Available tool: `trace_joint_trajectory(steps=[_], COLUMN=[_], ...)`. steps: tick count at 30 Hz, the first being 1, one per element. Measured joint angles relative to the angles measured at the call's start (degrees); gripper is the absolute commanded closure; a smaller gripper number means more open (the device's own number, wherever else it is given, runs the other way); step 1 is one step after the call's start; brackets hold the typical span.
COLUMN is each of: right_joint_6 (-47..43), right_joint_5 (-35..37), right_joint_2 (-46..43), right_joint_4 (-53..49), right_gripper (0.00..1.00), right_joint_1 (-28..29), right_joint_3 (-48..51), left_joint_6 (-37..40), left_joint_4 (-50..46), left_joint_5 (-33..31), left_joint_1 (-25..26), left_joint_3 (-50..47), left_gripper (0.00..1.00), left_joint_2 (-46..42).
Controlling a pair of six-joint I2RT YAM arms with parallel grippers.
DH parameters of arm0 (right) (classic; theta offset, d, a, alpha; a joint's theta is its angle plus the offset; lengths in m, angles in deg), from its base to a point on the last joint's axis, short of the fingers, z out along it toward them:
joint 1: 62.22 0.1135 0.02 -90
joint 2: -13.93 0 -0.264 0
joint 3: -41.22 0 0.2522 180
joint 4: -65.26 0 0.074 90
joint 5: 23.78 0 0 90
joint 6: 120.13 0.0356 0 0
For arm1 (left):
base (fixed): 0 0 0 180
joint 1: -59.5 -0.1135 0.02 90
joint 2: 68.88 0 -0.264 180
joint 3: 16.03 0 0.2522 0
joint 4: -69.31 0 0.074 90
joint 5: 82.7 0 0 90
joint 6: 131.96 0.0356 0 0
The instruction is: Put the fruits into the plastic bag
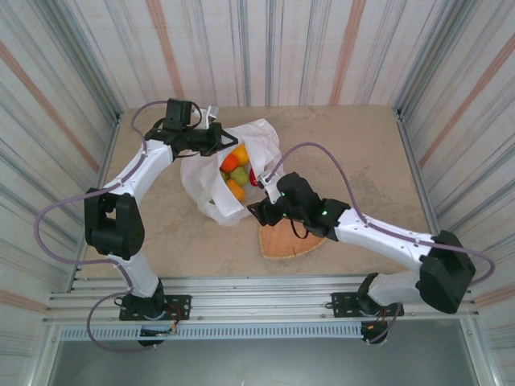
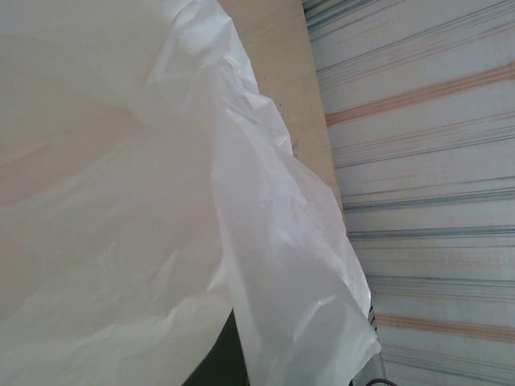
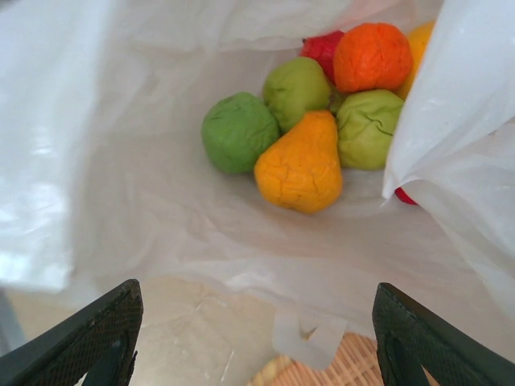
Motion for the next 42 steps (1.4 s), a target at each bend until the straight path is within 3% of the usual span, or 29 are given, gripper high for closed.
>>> trace_joint_trajectory(steps=[6,10,15,21,26,33,42], right_joint_6=[-2.69,-3.32,-5.81,-11.85,-16.09,-19.63,-21.86], right_joint_5=[0.04,0.81,4.13,8.5,17.14,30.16,44.0], right_joint_2=[-10.4,-12.61,-6.03,4.15,11.5,20.06,26.45], right_joint_4=[-3.54,-4.74,-8.63,-13.49,-15.37,-16.09,-14.45], right_gripper=[0.23,0.2,0.14,0.07,0.01,0.01,0.02], right_joint_1=[-0.17,-2.6,-6.19,-4.44,-1.66,2.1,2.62], right_joint_3=[0.13,-0.9,-7.21,-15.19,-19.02,-21.0,-25.44], left_joint_6=[0.0,0.0,0.0,0.0,0.0,0.0,0.0], left_joint_4=[0.0,0.02,0.0,0.0,-0.02,-0.02,-0.02], left_joint_5=[0.0,0.0,0.0,0.0,0.0,0.0,0.0], left_joint_1=[0.0,0.0,0.0,0.0,0.0,0.0,0.0], left_joint_3=[0.0,0.0,0.0,-0.02,0.0,0.0,-0.02], left_gripper=[1.0,1.0,1.0,1.0,1.0,1.0,1.0], left_joint_2=[0.0,0.0,0.0,0.0,0.0,0.0,0.0])
